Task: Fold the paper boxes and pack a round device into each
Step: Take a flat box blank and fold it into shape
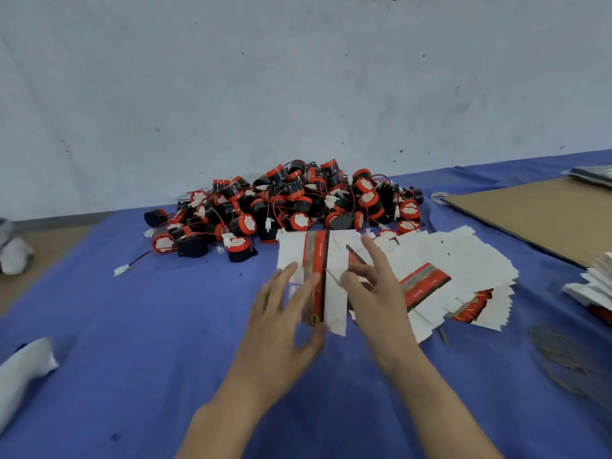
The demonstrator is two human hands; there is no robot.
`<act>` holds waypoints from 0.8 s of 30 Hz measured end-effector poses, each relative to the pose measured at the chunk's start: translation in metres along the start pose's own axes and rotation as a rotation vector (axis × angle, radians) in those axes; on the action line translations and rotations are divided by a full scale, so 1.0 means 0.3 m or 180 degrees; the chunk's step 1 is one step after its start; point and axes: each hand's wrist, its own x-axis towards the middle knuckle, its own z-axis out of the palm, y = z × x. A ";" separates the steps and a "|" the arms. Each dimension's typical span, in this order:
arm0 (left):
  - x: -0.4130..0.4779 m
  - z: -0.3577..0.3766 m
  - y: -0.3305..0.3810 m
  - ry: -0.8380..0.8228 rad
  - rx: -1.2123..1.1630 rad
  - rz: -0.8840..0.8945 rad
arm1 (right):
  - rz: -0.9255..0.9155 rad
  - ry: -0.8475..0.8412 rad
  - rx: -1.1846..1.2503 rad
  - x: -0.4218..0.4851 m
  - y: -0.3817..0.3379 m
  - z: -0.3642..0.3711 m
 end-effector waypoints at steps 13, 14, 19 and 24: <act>0.026 -0.058 0.001 -0.0212 0.0446 0.0282 | 0.0422 -0.0752 0.0479 0.014 0.012 -0.009; 0.025 -0.062 0.005 -0.0159 0.0383 0.0310 | 0.0393 -0.0798 0.0548 0.011 0.008 -0.009; 0.023 -0.055 0.057 0.0411 0.0139 0.0576 | 0.0229 -0.1255 0.0990 0.006 0.001 0.011; 0.024 -0.057 0.096 0.0689 -0.0209 0.0592 | 0.0283 -0.1424 0.1181 -0.002 0.006 0.020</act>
